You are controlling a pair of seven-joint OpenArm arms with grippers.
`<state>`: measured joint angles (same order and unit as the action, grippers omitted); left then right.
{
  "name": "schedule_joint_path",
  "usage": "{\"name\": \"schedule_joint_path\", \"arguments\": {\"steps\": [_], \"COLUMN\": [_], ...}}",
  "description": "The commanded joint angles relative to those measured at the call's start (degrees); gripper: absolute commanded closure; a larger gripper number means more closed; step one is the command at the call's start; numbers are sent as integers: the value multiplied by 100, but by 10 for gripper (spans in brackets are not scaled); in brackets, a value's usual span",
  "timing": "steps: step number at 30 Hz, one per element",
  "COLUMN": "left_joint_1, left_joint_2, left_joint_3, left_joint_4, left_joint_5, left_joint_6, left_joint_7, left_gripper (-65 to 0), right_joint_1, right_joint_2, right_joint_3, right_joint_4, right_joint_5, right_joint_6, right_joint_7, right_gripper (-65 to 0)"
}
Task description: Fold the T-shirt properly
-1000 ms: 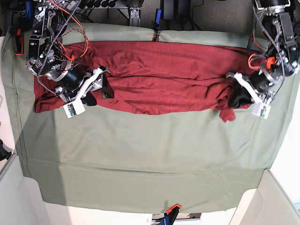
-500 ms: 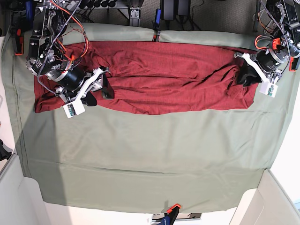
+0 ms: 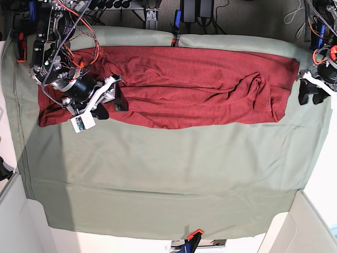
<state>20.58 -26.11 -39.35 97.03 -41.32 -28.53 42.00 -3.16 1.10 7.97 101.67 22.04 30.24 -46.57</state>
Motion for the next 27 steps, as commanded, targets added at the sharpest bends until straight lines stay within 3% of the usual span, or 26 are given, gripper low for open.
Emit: {"name": "schedule_joint_path", "arguments": {"steps": [1, 9, 16, 27], "left_joint_1": [-31, -190, -444, -640], "left_joint_2": [-157, -330, -328, -328], "left_joint_3": [-26, 66, 66, 66], "left_joint_4": [-114, -1755, -2393, -3029], "left_joint_5": [-107, -962, -2267, -2702], "left_joint_6": [2, -529, -866, -1117], "left_joint_7": [-79, -7, 629, 706], "left_gripper": [-370, -397, -397, -397], "right_joint_1": [76, 74, 74, 74], "right_joint_2": [13, 15, 13, 13], "right_joint_3": [4, 7, 7, 4], "right_joint_4": [107, 107, 107, 107], "right_joint_5": [146, 153, 155, 157], "right_joint_6": [22, 22, 22, 22], "right_joint_7": [138, 133, 111, 66], "right_gripper": [-369, -369, -369, -369]}}
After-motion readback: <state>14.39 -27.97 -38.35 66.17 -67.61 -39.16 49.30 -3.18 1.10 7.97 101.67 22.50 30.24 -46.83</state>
